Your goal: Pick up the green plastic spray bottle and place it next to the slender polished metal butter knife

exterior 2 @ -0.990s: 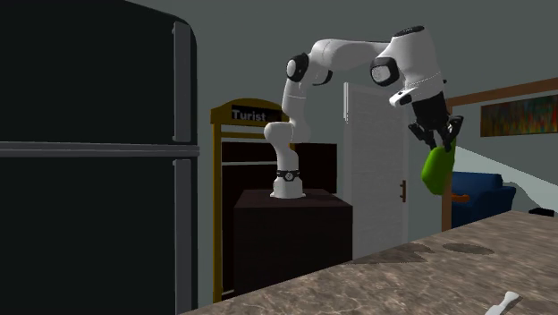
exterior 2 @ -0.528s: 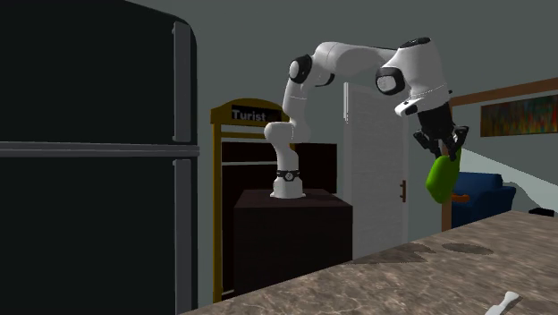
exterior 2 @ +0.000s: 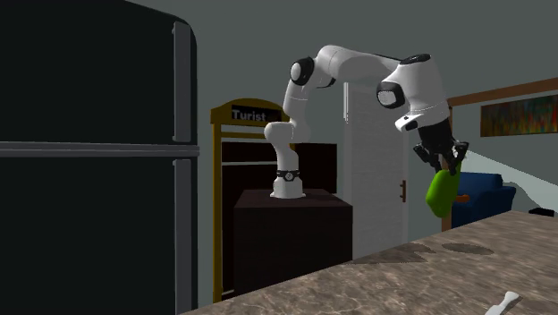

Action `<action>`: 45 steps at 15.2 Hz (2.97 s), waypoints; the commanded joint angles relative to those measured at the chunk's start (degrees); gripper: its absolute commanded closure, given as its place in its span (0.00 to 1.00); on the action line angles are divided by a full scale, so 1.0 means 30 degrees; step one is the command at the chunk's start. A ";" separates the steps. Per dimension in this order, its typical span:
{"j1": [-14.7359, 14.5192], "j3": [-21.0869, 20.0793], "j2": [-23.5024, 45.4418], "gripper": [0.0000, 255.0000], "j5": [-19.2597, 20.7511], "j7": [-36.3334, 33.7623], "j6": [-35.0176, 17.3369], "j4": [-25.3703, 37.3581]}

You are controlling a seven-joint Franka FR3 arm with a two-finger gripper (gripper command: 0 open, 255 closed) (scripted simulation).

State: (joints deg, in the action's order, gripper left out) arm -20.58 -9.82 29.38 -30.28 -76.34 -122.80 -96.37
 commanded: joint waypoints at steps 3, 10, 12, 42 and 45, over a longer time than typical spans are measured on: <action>-0.0017 -0.0033 0.0568 1.00 -0.0126 0.0374 -0.0644 -0.0142; -0.0044 -0.0104 0.1647 1.00 -0.0356 0.1032 -0.1747 -0.0295; -0.0050 -0.0126 0.1979 1.00 -0.0419 0.1217 -0.2048 -0.0300; -0.0118 -0.0472 0.8038 1.00 -0.1099 0.3674 -0.5684 0.1657; -0.0126 -0.0489 0.8458 1.00 -0.1115 0.3794 -0.5841 0.1897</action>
State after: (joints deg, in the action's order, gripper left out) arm -20.93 -11.28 54.35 -33.63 -65.04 -140.20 -90.99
